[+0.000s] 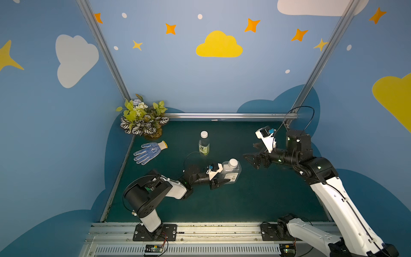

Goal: Screw on the bottle caps
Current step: Place the bottle cap on the plastic bottle, then screw the bottle cap onto the plastic bottle.

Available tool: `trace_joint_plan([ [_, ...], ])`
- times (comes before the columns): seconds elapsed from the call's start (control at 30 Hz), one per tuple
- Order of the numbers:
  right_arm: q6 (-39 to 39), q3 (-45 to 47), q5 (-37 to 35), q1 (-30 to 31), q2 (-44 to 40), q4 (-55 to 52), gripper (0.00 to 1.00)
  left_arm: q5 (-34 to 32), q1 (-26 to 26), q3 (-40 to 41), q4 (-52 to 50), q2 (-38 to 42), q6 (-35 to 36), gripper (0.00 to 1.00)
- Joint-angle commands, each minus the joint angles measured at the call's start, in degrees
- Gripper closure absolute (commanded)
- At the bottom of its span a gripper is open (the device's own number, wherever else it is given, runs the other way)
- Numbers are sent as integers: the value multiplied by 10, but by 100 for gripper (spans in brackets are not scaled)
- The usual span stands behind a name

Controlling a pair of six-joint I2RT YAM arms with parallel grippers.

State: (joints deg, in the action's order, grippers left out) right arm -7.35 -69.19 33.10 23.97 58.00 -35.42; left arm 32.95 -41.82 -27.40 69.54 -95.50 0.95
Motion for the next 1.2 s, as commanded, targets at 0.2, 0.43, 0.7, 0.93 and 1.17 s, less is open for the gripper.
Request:
trace_joint_plan([
  [0.2, -206, 19, 278, 30, 32, 55, 6, 28, 6, 12, 16, 59, -24, 70],
  [0.43, -258, 3, 242, 58, 76, 32, 12, 46, 7, 7, -9, 80, -24, 70],
  [0.7, -269, -10, 218, 70, 101, 31, 23, 51, 6, 7, -26, 93, -17, 70],
  [0.93, -277, -13, 209, 71, 106, 17, 36, 51, 7, 5, -26, 91, -15, 70],
  [1.17, -280, -11, 187, 77, 108, 9, 50, 47, 7, 5, -24, 89, -15, 70],
])
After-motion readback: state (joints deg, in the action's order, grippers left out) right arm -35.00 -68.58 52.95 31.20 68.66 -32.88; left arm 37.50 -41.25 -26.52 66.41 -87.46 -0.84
